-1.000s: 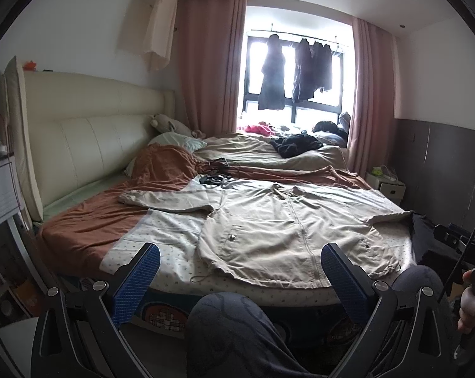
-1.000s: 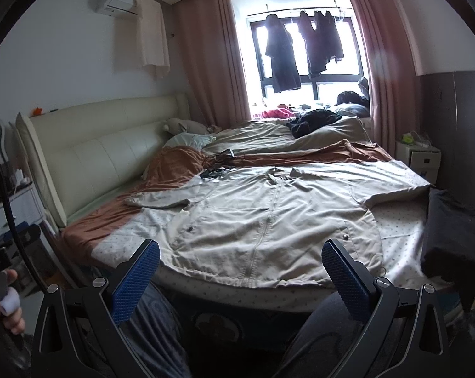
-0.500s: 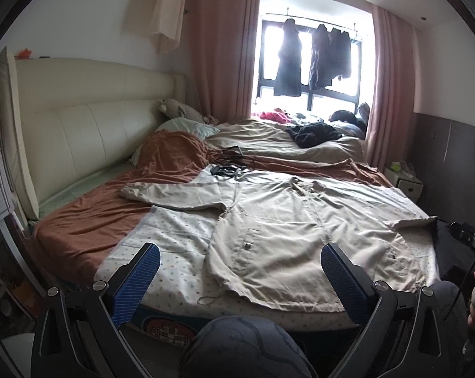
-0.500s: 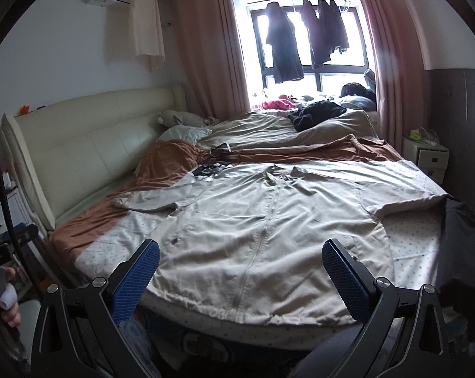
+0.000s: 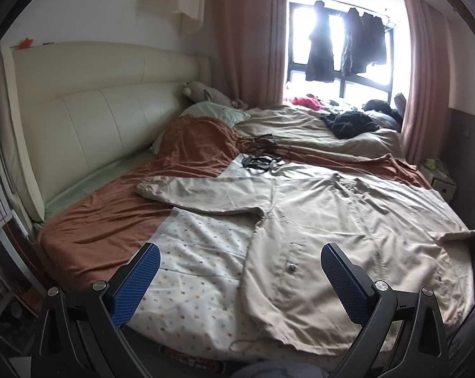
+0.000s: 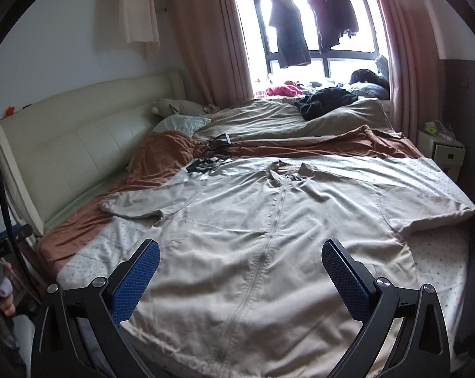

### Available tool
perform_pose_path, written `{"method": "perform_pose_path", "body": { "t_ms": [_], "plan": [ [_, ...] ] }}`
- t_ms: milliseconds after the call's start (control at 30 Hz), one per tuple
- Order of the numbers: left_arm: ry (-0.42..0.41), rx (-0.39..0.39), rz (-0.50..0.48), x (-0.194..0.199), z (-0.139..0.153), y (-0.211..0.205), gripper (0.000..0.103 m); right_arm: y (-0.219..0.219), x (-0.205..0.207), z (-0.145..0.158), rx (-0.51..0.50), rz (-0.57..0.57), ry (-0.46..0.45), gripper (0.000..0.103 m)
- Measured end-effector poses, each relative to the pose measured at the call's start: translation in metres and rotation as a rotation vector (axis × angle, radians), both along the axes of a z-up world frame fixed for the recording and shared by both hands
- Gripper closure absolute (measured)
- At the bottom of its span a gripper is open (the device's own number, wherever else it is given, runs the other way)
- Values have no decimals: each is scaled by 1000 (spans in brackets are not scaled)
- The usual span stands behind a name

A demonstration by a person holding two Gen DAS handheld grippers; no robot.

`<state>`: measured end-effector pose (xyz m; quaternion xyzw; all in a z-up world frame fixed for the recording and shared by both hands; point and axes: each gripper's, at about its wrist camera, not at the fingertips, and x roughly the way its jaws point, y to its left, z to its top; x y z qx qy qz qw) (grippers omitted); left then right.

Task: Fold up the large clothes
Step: 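Move the left tool to the jacket sleeve cuff and close on it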

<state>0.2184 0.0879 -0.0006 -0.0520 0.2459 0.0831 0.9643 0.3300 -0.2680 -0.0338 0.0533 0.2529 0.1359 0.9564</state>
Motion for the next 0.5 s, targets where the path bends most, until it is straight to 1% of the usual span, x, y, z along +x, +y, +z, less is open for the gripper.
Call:
{"method": "perform_pose_path", "body": {
  "t_ms": [200, 400, 500],
  "plan": [
    [65, 24, 45, 53, -16, 23, 0, 9, 56, -14, -36, 12, 43, 0],
    [107, 37, 79, 96, -31, 50, 0, 22, 111, -31, -64, 37, 97, 0],
    [116, 49, 95, 117, -40, 67, 1, 32, 133, -38, -88, 51, 111, 0]
  ]
}}
